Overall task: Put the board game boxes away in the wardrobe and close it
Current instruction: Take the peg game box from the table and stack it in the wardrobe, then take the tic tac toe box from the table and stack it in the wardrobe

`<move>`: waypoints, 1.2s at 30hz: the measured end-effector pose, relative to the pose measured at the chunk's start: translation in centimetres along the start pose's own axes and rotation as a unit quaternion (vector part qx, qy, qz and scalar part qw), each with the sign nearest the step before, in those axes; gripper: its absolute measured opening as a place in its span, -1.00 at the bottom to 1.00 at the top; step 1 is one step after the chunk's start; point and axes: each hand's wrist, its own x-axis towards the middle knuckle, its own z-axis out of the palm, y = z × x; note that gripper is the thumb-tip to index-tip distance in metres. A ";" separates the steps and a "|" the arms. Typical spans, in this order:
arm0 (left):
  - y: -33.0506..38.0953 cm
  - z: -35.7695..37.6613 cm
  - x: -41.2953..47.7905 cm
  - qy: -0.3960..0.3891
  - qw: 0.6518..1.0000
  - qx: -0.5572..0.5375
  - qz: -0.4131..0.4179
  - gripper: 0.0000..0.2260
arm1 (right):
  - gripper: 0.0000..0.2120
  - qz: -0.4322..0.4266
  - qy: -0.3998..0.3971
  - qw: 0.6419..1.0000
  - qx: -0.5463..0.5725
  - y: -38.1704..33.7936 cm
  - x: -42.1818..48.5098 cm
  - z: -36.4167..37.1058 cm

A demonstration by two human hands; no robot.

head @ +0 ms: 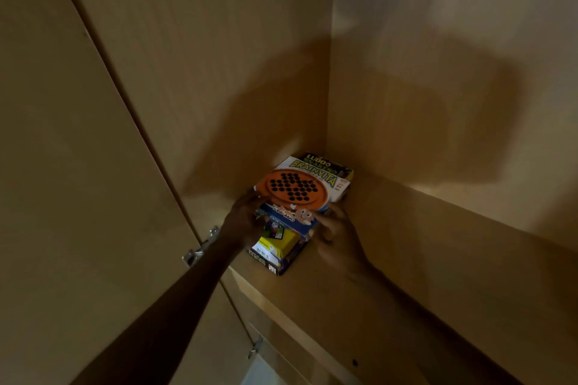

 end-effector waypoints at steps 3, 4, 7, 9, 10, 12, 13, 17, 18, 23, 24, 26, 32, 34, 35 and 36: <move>3.8 -1.8 -1.6 0.003 0.998 -0.062 -0.004 -0.60 | -0.53 -0.012 -0.019 0.999 0.040 -0.1 -0.7 -0.4; 4.8 -2.0 -2.3 0.020 0.993 -0.112 -0.029 -0.64 | -0.55 -0.010 -0.009 0.999 0.052 -0.1 -1.1 -0.4; 6.4 -1.0 -6.2 0.140 0.959 -0.197 -0.148 -0.78 | -0.68 0.030 0.035 0.994 0.097 -0.3 -3.2 -0.1; 6.1 0.4 -9.7 0.187 0.930 -0.240 -0.209 -0.79 | -0.72 0.059 0.023 0.990 0.124 -0.8 -5.4 0.4; 6.1 0.8 -11.3 0.190 0.918 -0.258 -0.233 -0.79 | -0.72 0.073 0.006 0.988 0.138 -1.1 -6.3 0.8; 6.1 1.7 -15.2 0.198 0.899 -0.281 -0.272 -0.78 | -0.73 0.101 -0.038 0.980 0.167 -1.6 -8.3 1.8; 6.2 2.0 -17.6 0.201 0.891 -0.289 -0.289 -0.79 | -0.72 0.107 -0.062 0.976 0.178 -2.0 -9.5 2.7; 6.1 2.7 -25.9 0.204 0.856 -0.313 -0.358 -0.81 | -0.70 0.125 -0.159 0.960 0.193 -3.5 -13.2 5.6; 6.0 2.7 -28.5 0.215 0.842 -0.317 -0.379 -0.81 | -0.70 0.113 -0.192 0.957 0.188 -3.9 -14.4 6.7; 6.1 1.6 -39.7 0.292 0.770 -0.330 -0.462 -0.75 | -0.73 0.051 -0.328 0.934 0.135 -7.8 -20.1 11.6; 6.2 1.3 -42.1 0.307 0.756 -0.332 -0.474 -0.75 | -0.73 0.039 -0.351 0.927 0.128 -9.0 -21.4 12.6; 6.4 0.7 -46.8 0.337 0.727 -0.336 -0.496 -0.77 | -0.74 0.023 -0.393 0.911 0.123 -11.2 -24.1 14.4; 7.3 -1.7 -61.1 0.420 0.661 -0.344 -0.518 -0.82 | -0.77 -0.025 -0.479 0.869 0.121 -17.8 -34.1 19.6; 8.1 -2.7 -66.7 0.453 0.639 -0.322 -0.532 -0.81 | -0.79 -0.035 -0.504 0.854 0.122 -20.4 -38.7 21.4; 8.6 -2.9 -69.4 0.471 0.622 -0.313 -0.542 -0.82 | -0.79 -0.046 -0.521 0.844 0.119 -21.8 -41.1 22.1; 9.4 -3.3 -73.4 0.495 0.599 -0.298 -0.554 -0.82 | -0.79 -0.062 -0.550 0.825 0.115 -23.9 -44.5 23.2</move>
